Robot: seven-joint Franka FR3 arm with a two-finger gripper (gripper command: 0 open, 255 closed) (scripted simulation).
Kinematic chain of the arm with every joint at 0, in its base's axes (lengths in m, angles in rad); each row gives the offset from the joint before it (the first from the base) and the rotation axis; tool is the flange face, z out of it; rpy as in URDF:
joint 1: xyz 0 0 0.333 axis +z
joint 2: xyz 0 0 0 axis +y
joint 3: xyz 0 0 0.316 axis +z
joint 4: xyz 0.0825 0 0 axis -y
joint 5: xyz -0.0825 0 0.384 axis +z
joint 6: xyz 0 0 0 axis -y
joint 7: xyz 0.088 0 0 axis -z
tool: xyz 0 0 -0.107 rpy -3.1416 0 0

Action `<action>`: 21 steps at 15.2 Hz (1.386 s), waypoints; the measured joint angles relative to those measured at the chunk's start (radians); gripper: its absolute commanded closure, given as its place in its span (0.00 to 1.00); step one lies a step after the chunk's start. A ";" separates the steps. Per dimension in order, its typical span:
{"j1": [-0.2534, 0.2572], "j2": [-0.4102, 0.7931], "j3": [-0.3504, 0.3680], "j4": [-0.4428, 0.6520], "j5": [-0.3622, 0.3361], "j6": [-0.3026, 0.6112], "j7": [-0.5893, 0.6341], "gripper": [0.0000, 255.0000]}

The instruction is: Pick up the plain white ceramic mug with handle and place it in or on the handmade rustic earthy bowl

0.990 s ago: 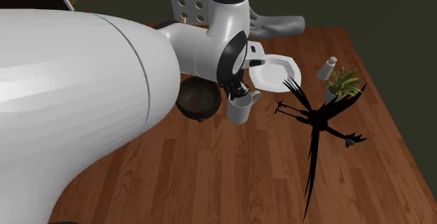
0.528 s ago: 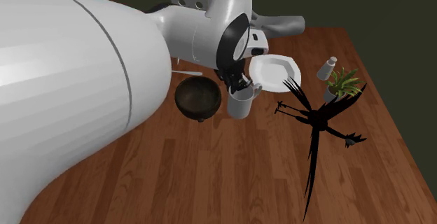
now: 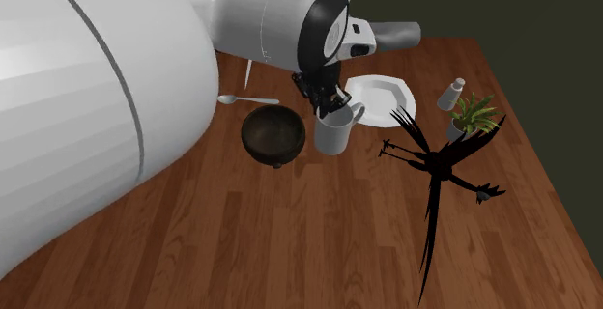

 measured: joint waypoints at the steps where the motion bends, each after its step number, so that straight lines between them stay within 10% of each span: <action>1: 0.001 -0.003 0.000 0.008 0.000 -0.011 0.001 1.00; 21: 0.153 -0.029 0.060 -0.028 -0.041 -0.013 0.225 1.00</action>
